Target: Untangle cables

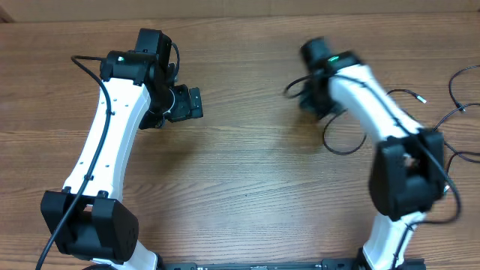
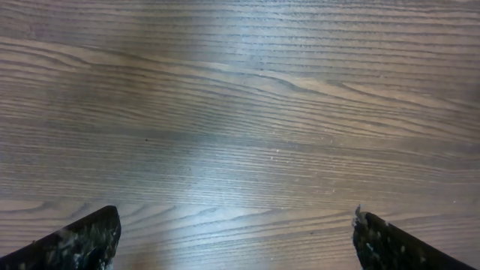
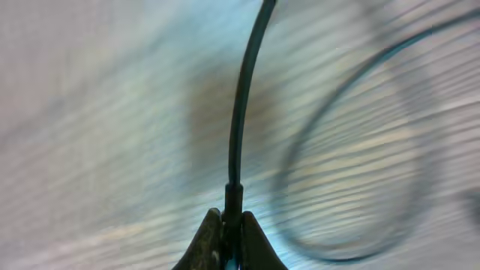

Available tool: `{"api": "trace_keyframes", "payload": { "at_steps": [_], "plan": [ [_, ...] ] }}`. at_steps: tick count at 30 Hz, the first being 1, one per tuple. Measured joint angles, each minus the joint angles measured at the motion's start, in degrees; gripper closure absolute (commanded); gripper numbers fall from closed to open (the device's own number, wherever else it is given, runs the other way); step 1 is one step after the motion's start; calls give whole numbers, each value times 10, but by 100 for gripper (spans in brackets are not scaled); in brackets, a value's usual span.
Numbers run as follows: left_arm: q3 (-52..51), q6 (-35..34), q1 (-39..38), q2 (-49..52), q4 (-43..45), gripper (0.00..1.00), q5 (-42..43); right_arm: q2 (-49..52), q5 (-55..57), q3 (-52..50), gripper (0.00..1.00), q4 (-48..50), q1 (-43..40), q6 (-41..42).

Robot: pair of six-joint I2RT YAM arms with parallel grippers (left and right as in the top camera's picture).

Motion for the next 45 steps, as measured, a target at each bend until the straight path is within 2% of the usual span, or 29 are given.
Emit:
{"api": "trace_keyframes", "payload": {
  "at_steps": [8,14,15,18,20,21,23,27,30,32,34,38,41,45],
  "plan": [
    [0,0,0,0,0,0,0,-104,68,111,96,-73,-201,-30],
    [0,0,0,0,2,0,0,-145,81,139,96,-118,-382,-23],
    [0,0,0,0,3,0,0,-145,78,139,91,-118,-399,-23],
    [0,0,0,0,5,0,0,-145,35,139,42,-117,-449,-21],
    [0,0,0,0,5,0,0,-145,6,139,30,-115,-463,-23],
    [0,0,0,0,5,0,0,-145,-13,139,28,-112,-467,-29],
    [0,0,0,0,5,0,0,-145,-48,139,26,-109,-468,-42],
    [0,0,0,0,7,8,0,-145,-113,139,24,-107,-451,-68],
    [0,0,0,0,16,8,0,-145,-173,139,22,-97,-424,-107],
    [0,0,0,0,26,7,0,-145,-209,139,18,-90,-402,-133],
    [0,0,0,0,42,7,0,-145,-252,139,9,-75,-367,-162],
    [0,0,0,0,68,5,-12,-145,-303,139,0,-43,-285,-204],
    [0,1,0,0,87,1,-31,-145,-309,139,0,-28,-217,-237],
    [0,17,0,0,100,1,-48,-144,-268,139,0,-24,-119,-265]
  ]
}}
